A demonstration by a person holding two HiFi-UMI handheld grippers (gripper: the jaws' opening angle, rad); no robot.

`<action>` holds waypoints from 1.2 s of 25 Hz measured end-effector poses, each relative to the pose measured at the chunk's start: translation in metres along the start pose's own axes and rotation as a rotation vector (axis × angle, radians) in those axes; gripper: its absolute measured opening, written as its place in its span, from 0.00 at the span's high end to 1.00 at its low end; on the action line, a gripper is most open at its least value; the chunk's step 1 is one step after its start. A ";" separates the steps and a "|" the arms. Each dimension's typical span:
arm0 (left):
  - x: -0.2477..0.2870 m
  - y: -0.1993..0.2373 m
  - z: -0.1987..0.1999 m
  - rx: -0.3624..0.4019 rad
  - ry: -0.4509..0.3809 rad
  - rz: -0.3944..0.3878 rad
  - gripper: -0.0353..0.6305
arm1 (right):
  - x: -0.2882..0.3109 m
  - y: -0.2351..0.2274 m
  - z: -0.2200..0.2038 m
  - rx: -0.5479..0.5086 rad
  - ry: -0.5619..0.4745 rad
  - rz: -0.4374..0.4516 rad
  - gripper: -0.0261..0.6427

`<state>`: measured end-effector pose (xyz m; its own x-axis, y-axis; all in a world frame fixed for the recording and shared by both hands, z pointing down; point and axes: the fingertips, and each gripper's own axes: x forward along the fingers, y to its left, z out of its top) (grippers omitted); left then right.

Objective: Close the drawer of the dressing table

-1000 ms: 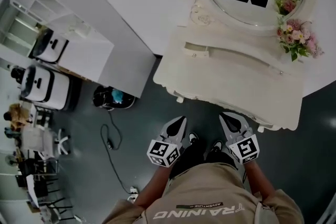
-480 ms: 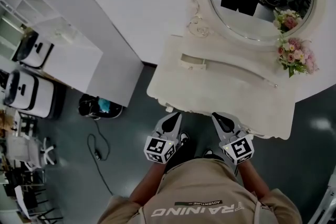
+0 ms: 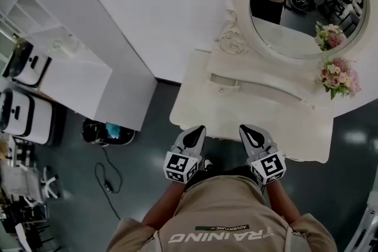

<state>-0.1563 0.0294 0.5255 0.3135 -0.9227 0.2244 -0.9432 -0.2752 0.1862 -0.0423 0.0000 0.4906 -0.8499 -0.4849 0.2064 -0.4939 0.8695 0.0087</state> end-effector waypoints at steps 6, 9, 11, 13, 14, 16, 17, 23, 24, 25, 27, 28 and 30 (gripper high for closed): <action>0.013 0.038 0.002 -0.024 0.002 -0.001 0.92 | 0.023 -0.008 0.006 0.003 0.026 -0.033 0.96; 0.026 0.043 0.001 -0.038 0.016 -0.011 0.92 | 0.032 -0.018 0.006 0.006 0.046 -0.039 0.96; 0.036 0.045 0.001 -0.047 0.029 -0.019 0.92 | 0.038 -0.025 0.008 0.009 0.047 -0.039 0.96; 0.047 0.044 0.002 -0.051 0.042 -0.026 0.92 | 0.042 -0.034 0.009 0.016 0.045 -0.042 0.96; 0.053 0.044 0.003 -0.049 0.048 -0.028 0.92 | 0.043 -0.040 0.007 0.022 0.048 -0.043 0.96; 0.063 0.044 0.008 -0.038 0.062 -0.026 0.92 | 0.049 -0.052 -0.002 0.050 0.056 -0.043 0.96; 0.069 0.046 0.011 -0.032 0.069 -0.024 0.92 | 0.052 -0.059 -0.005 0.066 0.060 -0.041 0.96; 0.111 0.052 0.034 0.004 0.094 -0.011 0.92 | 0.071 -0.111 -0.001 0.109 0.015 -0.046 0.96; 0.119 0.053 0.039 0.013 0.097 -0.011 0.92 | 0.072 -0.119 0.001 0.113 0.007 -0.046 0.96; 0.127 0.053 0.043 0.019 0.098 -0.012 0.92 | 0.074 -0.126 0.002 0.115 0.002 -0.046 0.96; 0.144 0.052 0.052 0.022 0.094 -0.013 0.92 | 0.075 -0.141 0.002 0.118 -0.002 -0.044 0.96; 0.152 0.052 0.056 0.021 0.092 -0.013 0.92 | 0.076 -0.148 0.001 0.121 -0.003 -0.044 0.96; 0.165 0.053 0.062 0.020 0.092 -0.014 0.92 | 0.076 -0.160 0.000 0.126 -0.005 -0.046 0.96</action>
<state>-0.1611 -0.1535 0.5132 0.3345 -0.8902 0.3094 -0.9404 -0.2939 0.1712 -0.0283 -0.1758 0.5055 -0.8265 -0.5247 0.2041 -0.5513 0.8277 -0.1047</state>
